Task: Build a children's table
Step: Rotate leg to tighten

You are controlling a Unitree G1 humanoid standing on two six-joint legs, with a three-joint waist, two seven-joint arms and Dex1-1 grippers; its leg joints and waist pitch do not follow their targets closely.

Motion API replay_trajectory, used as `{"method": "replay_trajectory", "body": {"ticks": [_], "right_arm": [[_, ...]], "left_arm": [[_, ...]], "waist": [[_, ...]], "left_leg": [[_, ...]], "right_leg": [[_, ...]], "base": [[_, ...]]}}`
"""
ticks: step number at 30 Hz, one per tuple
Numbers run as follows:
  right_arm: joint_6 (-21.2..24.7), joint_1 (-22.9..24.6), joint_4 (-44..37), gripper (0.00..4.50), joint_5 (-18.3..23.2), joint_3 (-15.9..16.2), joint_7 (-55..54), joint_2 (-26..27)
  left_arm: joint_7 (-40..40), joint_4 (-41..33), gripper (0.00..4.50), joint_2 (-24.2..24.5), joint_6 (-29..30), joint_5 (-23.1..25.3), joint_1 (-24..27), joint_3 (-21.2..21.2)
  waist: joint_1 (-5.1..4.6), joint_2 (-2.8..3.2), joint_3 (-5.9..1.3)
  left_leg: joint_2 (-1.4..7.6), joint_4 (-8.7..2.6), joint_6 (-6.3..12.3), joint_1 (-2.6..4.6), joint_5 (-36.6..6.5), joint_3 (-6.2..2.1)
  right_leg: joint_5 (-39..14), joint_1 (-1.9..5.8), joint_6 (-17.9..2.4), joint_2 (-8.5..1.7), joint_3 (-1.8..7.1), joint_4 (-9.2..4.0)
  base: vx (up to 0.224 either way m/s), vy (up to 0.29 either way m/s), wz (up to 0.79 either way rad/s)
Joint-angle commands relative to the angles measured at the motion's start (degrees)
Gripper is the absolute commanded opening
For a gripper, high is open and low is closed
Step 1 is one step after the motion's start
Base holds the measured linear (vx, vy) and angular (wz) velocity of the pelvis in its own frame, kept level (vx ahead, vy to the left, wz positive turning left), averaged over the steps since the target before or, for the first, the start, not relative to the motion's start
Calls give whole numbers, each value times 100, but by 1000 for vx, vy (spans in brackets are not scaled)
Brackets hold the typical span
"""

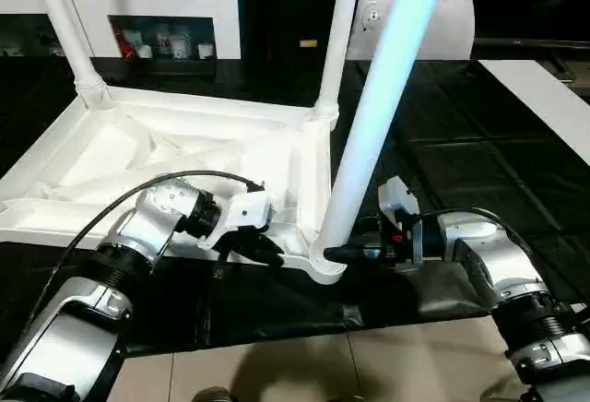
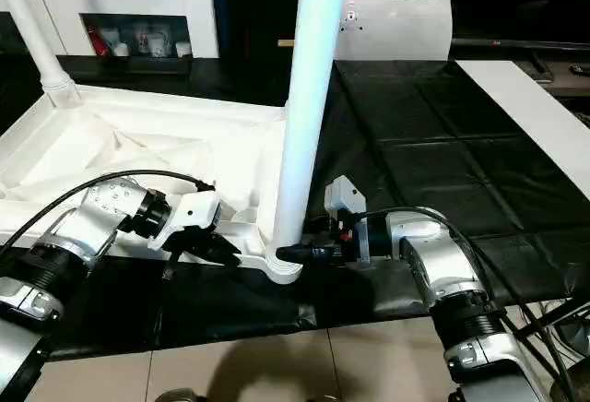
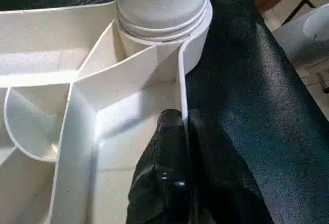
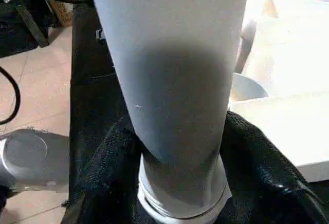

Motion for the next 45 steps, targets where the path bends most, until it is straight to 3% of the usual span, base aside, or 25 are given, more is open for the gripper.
{"method": "replay_trajectory", "body": {"ticks": [1, 5, 8, 11, 12, 14, 15, 16, 18, 22, 25, 26, 29, 30, 32, 34, 36, 38, 39, 41, 43, 45], "right_arm": [[101, 171, -175, 191, 125, 50, 86, 41], [326, 424, -394, 191, 196, -57, -251, 113], [356, 569, -414, 191, 27, -115, -869, 307], [325, 615, -176, 191, -420, -177, -2051, 693], [435, 548, 3, 191, -584, -293, -2795, 974], [569, 466, 125, 191, -624, -410, -3280, 1184], [780, 275, 347, 191, -644, -602, -4027, 1539], [838, 167, 469, 191, -657, -682, -4360, 1687], [939, -40, 698, 191, -657, -812, -4918, 1950], [896, -285, 898, 191, -713, -960, -5636, 2351], [926, -280, 828, 191, -625, -1035, -5622, 2455], [883, -243, 768, 247, -619, -1041, -5541, 2462], [738, -147, 662, 267, -684, -1011, -5483, 2378], [693, -71, 576, 279, -625, -1055, -5403, 2309], [512, 44, 457, 298, -580, -1099, -5244, 2153], [429, 99, 396, 309, -567, -1096, -5138, 2062], [306, 247, 167, 329, -477, -1085, -4720, 1815], [262, 304, 71, 342, -445, -1070, -4514, 1695], [153, 416, -115, 353, -414, -1005, -3957, 1348], [111, 480, -271, 373, -336, -984, -3459, 1057], [86, 508, -391, 394, -248, -963, -3041, 824], [56, 521, -499, 407, -184, -888, -2578, 562]], "left_arm": [[171, 73, 0, -151, 142, 122, 60, -122], [875, 188, 0, -384, 591, 62, 12, 151], [1441, 262, 0, -617, 879, -42, -48, 399], [2157, 362, 0, -912, 1237, -124, -139, 664], [2606, 423, 0, -1100, 1415, -163, -204, 822], [2941, 475, 0, -1249, 1548, -201, -264, 943], [3557, 586, 0, -1506, 1712, -219, -390, 1125], [3793, 631, 0, -1614, 1755, -221, -446, 1189], [4277, 678, 0, -1823, 1856, -237, -540, 1326], [5037, 734, 0, -2119, 2017, -292, -705, 1602], [5103, 689, 0, -2137, 2022, -233, -705, 1594], [5057, 654, 0, -2122, 2017, -205, -681, 1565], [4816, 571, 0, -2030, 1941, -162, -586, 1453], [4496, 488, 0, -1939, 1799, -154, -485, 1343], [4040, 361, 0, -1814, 1684, -188, -335, 1234], [3865, 306, 0, -1751, 1656, -201, -275, 1190], [3484, 224, 0, -1563, 1520, -172, -169, 1055], [3326, 211, 0, -1476, 1479, -159, -139, 1007], [2865, 198, 0, -1250, 1288, -148, -78, 872], [2472, 204, 0, -1053, 1103, -131, -39, 751], [2092, 198, 0, -905, 972, -150, -7, 682], [1691, 218, 0, -736, 773, -119, 5, 588]], "waist": [[-32, 36, -395], [-7, 30, -366], [-19, 22, -326], [-105, 7, -294], [-177, 47, -288], [-245, 43, -309], [-307, 76, -321], [-386, 63, -320], [-462, 89, -327], [-508, 71, -339], [-472, 68, -369], [-454, 66, -372], [-425, 60, -381], [-433, 57, -390], [-434, 57, -457], [-432, 46, -510], [-413, 42, -494], [-396, 42, -486], [-387, 45, -470], [-351, 41, -434], [-318, 45, -390], [-303, 48, -382]], "left_leg": [[253, -421, 280, 41, -855, -12], [250, -446, 222, 65, -1099, -20], [234, -470, 92, 106, -1486, -48], [193, -474, -25, 95, -1728, -81], [165, -461, -93, 117, -1916, -115], [168, -462, -103, 114, -1939, -137], [180, -479, -96, 95, -1939, -151], [166, -486, -97, 71, -1959, -157], [167, -486, 1, 91, -2051, -152], [170, -501, 125, 68, -1953, -135], [175, -507, 240, 46, -1616, -93], [171, -500, 299, 40, -1477, -71], [170, -481, 398, 50, -1328, -46], [164, -483, 433, 4, -1226, -57], [164, -454, 510, -44, -826, -57], [163, -377, 815, -87, 11, -31], [143, -341, 1037, -76, 99, 2], [148, -338, 1159, -89, 22, 1], [155, -344, 1143, -80, -113, 6], [186, -369, 995, -52, -459, 12], [192, -411, 722, -36, -863, 6], [203, -426, 574, 1, -1098, -4]], "right_leg": [[-1164, 315, -1214, -348, 326, -385], [-1547, 310, -1128, -356, 324, -441], [-2358, 278, -895, -378, 306, -541], [-3212, 251, -535, -381, 257, -643], [-3721, 228, -306, -393, 197, -729], [-3688, 241, -293, -399, 179, -748], [-3457, 255, -356, -377, 172, -728], [-3349, 260, -385, -355, 147, -728], [-3243, 253, -441, -361, 141, -757], [-2915, 259, -565, -360, 183, -749], [-2216, 282, -783, -353, 257, -661], [-2006, 289, -847, -353, 275, -636], [-1920, 287, -909, -358, 289, -621], [-1872, 324, -894, -359, 284, -605], [-1391, 374, -945, -362, 282, -536], [-91, 369, -1257, -324, 297, -355], [230, 357, -1454, -332, 301, -334], [185, 371, -1480, -339, 297, -330], [-76, 351, -1449, -330, 287, -364], [-678, 332, -1316, -326, 287, -430], [-1461, 317, -1079, -323, 293, -509], [-1866, 286, -937, -334, 294, -553]], "base": [[0, 0, 0], [0, 0, 0], [0, 0, 0], [0, 0, 0], [0, 0, 0], [0, 0, 0], [0, 0, 0], [0, 0, 0], [0, 0, 0], [0, 0, 0], [0, 0, 0], [0, 0, 0], [0, 0, 0], [0, 0, 0], [0, 0, 0], [0, 0, 0], [53, -24, 2], [0, 0, 0], [0, 0, 0], [0, 0, 0], [0, 0, 0], [0, 0, 0]]}}
